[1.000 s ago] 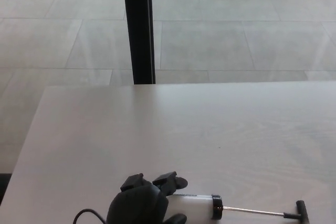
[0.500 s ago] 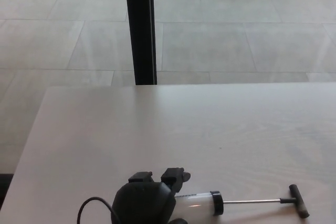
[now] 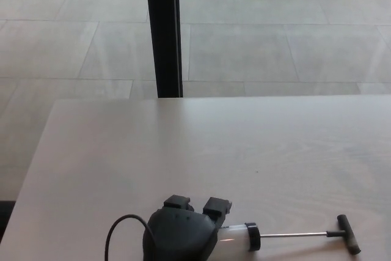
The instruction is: The robot uses its left hand to lift the air pump kept on the middle of the desk and use the right hand to compress the handle
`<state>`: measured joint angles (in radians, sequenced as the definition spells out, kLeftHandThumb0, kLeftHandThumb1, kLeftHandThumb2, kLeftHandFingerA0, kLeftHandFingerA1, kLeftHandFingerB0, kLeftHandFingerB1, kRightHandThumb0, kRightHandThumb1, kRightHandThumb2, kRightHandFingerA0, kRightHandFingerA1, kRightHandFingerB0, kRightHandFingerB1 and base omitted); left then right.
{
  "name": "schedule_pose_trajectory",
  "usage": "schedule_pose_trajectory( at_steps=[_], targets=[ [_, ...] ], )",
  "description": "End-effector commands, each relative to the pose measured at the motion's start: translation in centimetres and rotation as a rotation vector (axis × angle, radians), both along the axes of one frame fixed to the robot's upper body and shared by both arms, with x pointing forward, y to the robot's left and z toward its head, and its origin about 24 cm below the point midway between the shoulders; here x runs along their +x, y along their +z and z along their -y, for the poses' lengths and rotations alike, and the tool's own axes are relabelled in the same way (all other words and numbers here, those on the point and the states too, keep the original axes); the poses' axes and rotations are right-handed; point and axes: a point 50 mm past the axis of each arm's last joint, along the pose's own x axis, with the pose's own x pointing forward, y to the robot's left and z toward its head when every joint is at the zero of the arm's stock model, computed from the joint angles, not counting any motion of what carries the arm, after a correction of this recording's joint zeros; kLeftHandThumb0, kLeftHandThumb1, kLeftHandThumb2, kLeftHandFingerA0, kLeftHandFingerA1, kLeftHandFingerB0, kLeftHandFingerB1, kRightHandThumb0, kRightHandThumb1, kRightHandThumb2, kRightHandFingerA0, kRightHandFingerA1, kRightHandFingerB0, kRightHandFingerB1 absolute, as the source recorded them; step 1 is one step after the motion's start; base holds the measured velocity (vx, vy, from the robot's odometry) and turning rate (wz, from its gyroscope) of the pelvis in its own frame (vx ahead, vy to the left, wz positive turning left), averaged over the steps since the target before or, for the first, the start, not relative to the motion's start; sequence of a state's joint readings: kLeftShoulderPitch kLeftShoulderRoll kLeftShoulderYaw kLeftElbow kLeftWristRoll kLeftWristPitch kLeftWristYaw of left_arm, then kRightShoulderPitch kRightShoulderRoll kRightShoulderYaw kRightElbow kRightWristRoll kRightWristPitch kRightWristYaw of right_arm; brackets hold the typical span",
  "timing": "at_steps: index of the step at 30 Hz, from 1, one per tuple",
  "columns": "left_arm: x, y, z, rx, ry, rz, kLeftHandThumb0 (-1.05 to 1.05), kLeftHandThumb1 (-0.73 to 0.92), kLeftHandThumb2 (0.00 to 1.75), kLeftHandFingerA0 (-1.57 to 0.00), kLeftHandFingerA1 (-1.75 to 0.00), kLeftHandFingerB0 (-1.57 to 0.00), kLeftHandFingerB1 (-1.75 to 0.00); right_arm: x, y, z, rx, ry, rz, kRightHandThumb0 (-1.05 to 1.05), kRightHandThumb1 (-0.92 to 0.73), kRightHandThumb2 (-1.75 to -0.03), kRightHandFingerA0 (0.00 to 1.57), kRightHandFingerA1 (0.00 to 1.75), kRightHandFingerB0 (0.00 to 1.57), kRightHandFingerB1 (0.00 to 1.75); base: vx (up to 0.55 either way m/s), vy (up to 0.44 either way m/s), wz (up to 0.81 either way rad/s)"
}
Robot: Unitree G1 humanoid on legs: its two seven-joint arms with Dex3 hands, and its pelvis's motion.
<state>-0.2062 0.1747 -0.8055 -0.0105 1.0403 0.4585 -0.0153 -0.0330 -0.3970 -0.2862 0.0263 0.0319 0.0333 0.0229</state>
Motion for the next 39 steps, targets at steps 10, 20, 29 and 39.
schedule_pose_trajectory(
  at_steps=[10, 20, 29, 39],
  targets=[
    [0.0, -3.3, -2.9, 0.499, 0.124, -0.367, -0.33, 0.61, 0.58, -0.73, -0.94, -0.57, -0.49, 0.2, 1.1, 0.5, -0.003, -0.076, 0.004, -0.55, -0.76, -0.63, 0.51, 0.58, 0.77, 0.44, 0.00, 0.000, 0.00],
    [-0.3, -4.0, -3.9, 0.405, 0.204, -0.364, -0.30, 0.42, 0.85, -0.76, -0.98, -0.56, -0.68, 0.3, 1.0, 0.5, -0.010, -0.084, 0.000, -0.56, -0.77, -0.63, 0.58, 0.64, 0.81, 0.44, 0.00, 0.000, 0.00],
    [-0.4, -4.6, -4.5, 0.378, 0.231, -0.316, -0.22, 0.59, 0.57, -0.73, -1.10, -0.67, -0.62, 0.3, 0.8, 0.4, 0.007, -0.088, 0.009, -0.54, -0.75, -0.63, 0.57, 0.87, 0.83, 0.47, 0.00, 0.000, 0.00],
    [-1.2, -5.1, -5.5, 0.016, 0.239, -0.138, -0.24, 0.79, 0.68, -0.82, -1.63, -0.75, -1.04, 0.2, 0.8, 0.0, 0.001, -0.074, 0.029, -0.55, -0.75, -0.63, 0.60, 0.68, 0.80, 0.46, 0.00, 0.000, 0.00]
  ],
)
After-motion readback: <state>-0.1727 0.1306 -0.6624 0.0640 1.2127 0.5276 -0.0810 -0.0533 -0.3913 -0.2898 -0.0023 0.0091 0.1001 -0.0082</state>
